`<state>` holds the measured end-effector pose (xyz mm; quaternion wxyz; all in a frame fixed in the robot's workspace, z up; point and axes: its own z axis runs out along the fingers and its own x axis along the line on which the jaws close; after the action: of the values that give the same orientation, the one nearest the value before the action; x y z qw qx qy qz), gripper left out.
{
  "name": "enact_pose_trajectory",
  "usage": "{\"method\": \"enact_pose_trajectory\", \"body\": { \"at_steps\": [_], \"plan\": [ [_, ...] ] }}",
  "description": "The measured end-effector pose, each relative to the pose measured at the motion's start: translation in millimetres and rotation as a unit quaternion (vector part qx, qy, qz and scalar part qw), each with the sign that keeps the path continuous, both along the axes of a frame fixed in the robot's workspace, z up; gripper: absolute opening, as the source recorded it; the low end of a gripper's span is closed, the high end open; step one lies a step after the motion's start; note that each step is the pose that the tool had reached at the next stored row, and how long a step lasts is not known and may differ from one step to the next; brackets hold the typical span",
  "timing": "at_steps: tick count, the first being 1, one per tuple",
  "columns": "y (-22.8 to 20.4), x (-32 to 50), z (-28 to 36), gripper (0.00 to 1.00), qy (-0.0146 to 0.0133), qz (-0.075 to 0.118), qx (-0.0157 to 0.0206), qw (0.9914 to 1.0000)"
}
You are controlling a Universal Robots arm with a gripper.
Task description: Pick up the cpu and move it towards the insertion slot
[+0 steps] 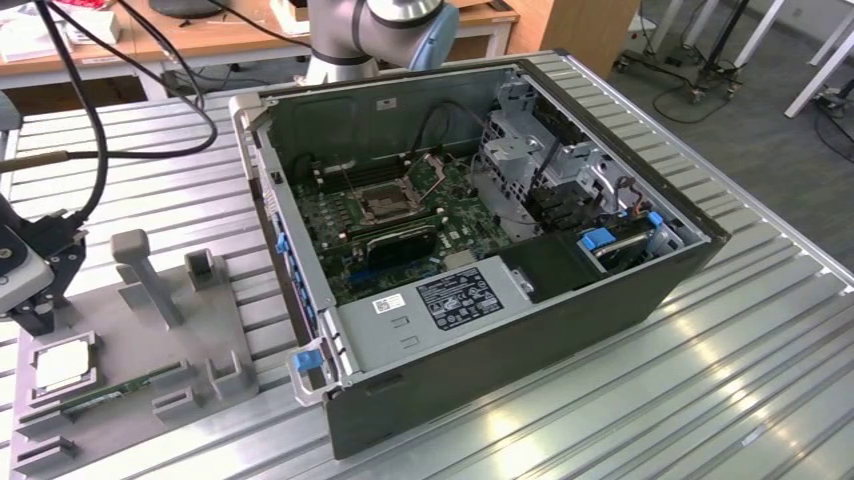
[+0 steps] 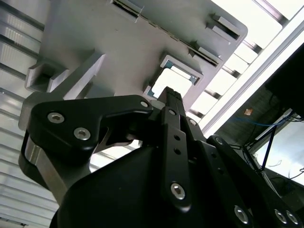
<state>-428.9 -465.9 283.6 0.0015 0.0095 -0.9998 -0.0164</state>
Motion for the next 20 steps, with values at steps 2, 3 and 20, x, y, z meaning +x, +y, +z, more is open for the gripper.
{"method": "enact_pose_trajectory", "body": {
  "at_steps": [2,3,20],
  "plan": [
    [0.0,-0.8,-0.8,0.11,-0.0001,0.0,0.0,1.0],
    [0.0,-1.4,-1.3,0.11,0.0,0.0,0.0,1.0],
    [0.2,-4.4,-10.5,0.11,-0.0001,0.0,0.0001,1.0]
  ]
}}
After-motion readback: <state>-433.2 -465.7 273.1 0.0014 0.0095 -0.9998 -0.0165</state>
